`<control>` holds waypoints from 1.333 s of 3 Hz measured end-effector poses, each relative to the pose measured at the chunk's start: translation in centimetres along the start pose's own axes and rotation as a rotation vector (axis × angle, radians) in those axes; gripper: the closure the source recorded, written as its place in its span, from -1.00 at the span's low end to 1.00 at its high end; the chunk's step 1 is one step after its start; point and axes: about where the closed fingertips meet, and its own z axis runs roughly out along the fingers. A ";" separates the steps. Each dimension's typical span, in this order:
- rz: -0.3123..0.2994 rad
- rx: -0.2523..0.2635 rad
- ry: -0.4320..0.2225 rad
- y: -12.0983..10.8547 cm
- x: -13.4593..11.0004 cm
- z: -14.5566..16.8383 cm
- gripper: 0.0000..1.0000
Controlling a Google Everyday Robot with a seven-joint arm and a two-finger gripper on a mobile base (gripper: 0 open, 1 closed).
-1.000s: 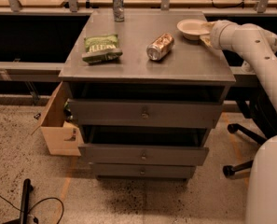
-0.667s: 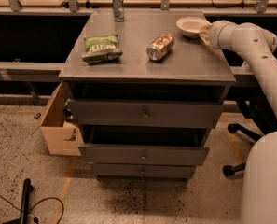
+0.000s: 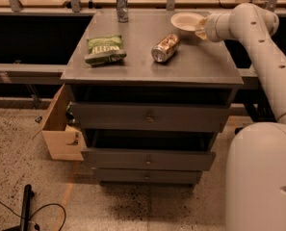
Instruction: Move paper bowl near redbull can
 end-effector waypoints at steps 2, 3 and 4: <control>-0.051 -0.065 -0.109 -1.7 -5.9 1.0 1.00; -0.073 -0.061 -0.134 -2.7 -8.7 3.0 1.00; -0.089 -0.036 -0.140 -3.8 -11.1 5.4 1.00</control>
Offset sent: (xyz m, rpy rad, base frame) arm 0.0007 0.0929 0.0243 -0.0267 0.0926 0.1866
